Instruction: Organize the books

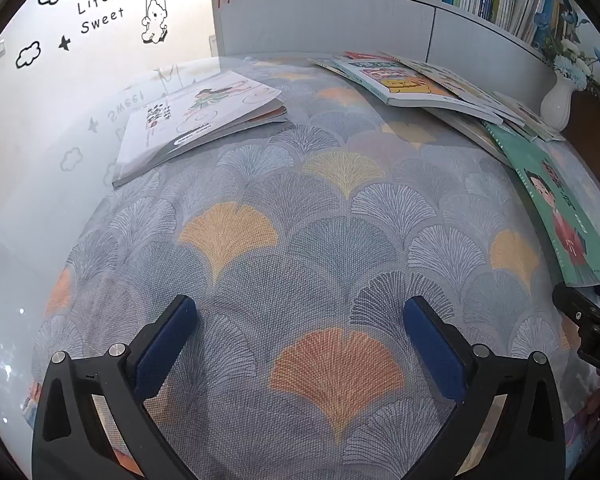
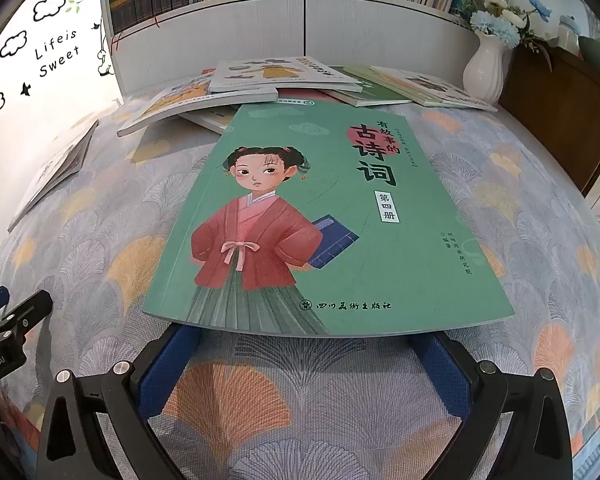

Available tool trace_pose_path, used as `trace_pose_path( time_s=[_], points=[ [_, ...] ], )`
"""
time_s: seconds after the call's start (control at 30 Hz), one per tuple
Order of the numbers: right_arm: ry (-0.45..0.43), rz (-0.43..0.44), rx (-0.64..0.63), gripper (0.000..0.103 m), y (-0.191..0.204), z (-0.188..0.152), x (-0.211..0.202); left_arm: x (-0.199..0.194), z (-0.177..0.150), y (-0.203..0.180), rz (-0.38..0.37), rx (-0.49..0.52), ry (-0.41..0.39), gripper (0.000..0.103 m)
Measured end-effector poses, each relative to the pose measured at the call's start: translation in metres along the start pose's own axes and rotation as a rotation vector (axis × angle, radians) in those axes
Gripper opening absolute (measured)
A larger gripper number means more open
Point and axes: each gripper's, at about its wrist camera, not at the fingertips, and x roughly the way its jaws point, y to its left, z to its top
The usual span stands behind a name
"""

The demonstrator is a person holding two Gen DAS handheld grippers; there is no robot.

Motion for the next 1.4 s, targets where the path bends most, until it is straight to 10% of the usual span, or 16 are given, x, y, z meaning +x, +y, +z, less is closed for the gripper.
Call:
trace_pose_path(
  time_s=[0.2, 0.33, 0.5, 0.83, 1.1, 1.4],
  points=[
    [0.004, -0.004, -0.003, 0.103, 0.000, 0.000, 0.000, -0.001, 0.001, -0.001, 0.005, 0.003, 0.012, 0.103],
    [0.019, 0.003, -0.010, 0.103, 0.001, 0.000, -0.003, -0.007, 0.017, 0.015, -0.086, -0.093, 0.158, 0.102],
    [-0.022, 0.165, 0.071, 0.103, -0.022, -0.004, -0.040, -0.048, 0.045, 0.029, -0.203, -0.187, 0.071, 0.102],
    [-0.060, 0.040, 0.078, 0.103, -0.025, 0.044, -0.101, -0.107, 0.088, -0.022, -0.147, 0.065, -0.060, 0.102],
    [-0.141, 0.059, -0.100, 0.103, 0.007, 0.037, -0.127, -0.091, 0.073, -0.067, -0.195, 0.293, 0.061, 0.102],
    [-0.083, 0.101, -0.090, 0.103, 0.011, 0.036, -0.115, -0.085, 0.071, -0.051, -0.193, 0.207, 0.105, 0.102]
  ],
)
